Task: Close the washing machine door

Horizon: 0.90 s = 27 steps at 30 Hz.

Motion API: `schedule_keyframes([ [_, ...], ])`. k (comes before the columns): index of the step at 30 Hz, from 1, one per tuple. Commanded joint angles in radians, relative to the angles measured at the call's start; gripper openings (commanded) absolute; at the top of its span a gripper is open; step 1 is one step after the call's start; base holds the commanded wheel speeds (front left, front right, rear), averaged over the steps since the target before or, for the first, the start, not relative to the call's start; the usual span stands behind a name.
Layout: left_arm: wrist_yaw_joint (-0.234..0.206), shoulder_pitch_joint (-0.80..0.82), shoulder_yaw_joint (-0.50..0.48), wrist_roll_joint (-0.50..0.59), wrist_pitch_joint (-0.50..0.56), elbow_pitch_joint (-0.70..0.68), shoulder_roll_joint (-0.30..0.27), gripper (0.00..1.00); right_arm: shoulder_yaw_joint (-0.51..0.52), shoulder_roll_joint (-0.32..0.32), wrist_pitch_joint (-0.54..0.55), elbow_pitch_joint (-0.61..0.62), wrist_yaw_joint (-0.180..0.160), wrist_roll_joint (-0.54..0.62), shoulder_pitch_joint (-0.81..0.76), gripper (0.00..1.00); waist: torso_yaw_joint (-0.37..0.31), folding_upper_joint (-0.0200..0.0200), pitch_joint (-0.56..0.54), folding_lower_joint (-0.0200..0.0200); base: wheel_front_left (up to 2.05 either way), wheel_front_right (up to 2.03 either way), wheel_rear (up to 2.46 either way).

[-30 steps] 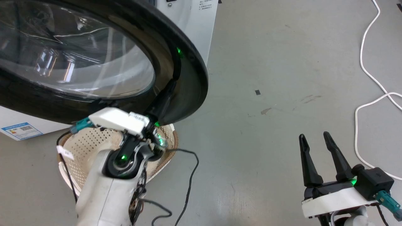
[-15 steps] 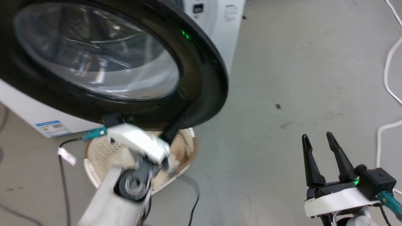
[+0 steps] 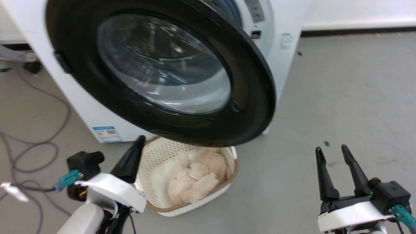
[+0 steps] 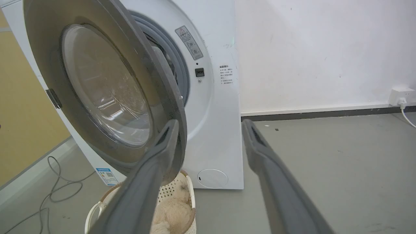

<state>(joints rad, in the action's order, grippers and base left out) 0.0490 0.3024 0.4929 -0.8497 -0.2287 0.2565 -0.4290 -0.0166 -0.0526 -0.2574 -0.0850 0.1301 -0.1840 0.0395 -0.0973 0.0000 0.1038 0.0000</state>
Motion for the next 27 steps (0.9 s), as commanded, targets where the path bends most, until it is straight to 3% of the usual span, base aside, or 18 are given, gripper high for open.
schedule_keyframes([
  [1,-0.026,-0.03,-0.025,0.037,-0.022,-0.019,0.002,0.0,-0.002,0.002,-0.004,0.004,0.001,0.008,-0.017,1.0,0.039,0.0,-0.032,0.0,0.0,0.0,0.0],
  [5,-0.066,-0.066,-0.105,0.136,-0.032,-0.084,0.022,0.0,-0.005,0.002,-0.004,0.008,0.001,0.011,-0.024,1.0,0.064,0.0,-0.042,0.0,0.0,0.0,0.0],
  [8,-0.092,-0.134,-0.22,0.247,-0.033,-0.174,0.084,0.0,-0.009,0.002,-0.004,0.01,0.001,0.015,-0.025,1.0,0.078,0.0,-0.044,0.0,0.0,0.0,0.0],
  [10,-0.08,-0.212,-0.284,0.347,-0.033,-0.226,0.145,0.0,-0.017,0.002,-0.004,0.011,0.001,0.016,-0.026,1.0,0.087,0.0,-0.048,0.0,0.0,0.0,0.0],
  [15,-0.04,-0.307,-0.355,0.443,-0.033,-0.249,0.241,0.0,-0.026,0.002,-0.004,0.01,0.001,0.02,-0.037,1.0,0.094,0.0,-0.057,0.0,0.0,0.0,0.0],
  [16,-0.033,-0.323,-0.367,0.462,-0.033,-0.248,0.256,0.09,-0.027,0.002,-0.004,0.01,0.001,0.02,-0.039,1.0,0.095,0.0,-0.059,0.0,0.0,0.0,0.0],
  [17,-0.027,-0.336,-0.376,0.484,-0.033,-0.247,0.268,0.47,-0.028,0.002,-0.004,0.01,0.001,0.02,-0.041,1.0,0.095,0.0,-0.06,0.0,0.0,0.0,0.0],
  [18,-0.022,-0.348,-0.383,0.505,-0.033,-0.248,0.281,1.0,-0.03,0.001,-0.004,0.009,0.001,0.02,-0.043,1.0,0.096,0.0,-0.061,0.0,0.0,0.0,0.0],
  [27,0.023,-0.381,-0.419,0.596,-0.033,-0.218,0.341,1.0,-0.049,-0.005,-0.004,0.002,0.001,0.016,-0.051,1.0,0.102,0.0,-0.063,0.0,0.0,0.0,0.0],
])
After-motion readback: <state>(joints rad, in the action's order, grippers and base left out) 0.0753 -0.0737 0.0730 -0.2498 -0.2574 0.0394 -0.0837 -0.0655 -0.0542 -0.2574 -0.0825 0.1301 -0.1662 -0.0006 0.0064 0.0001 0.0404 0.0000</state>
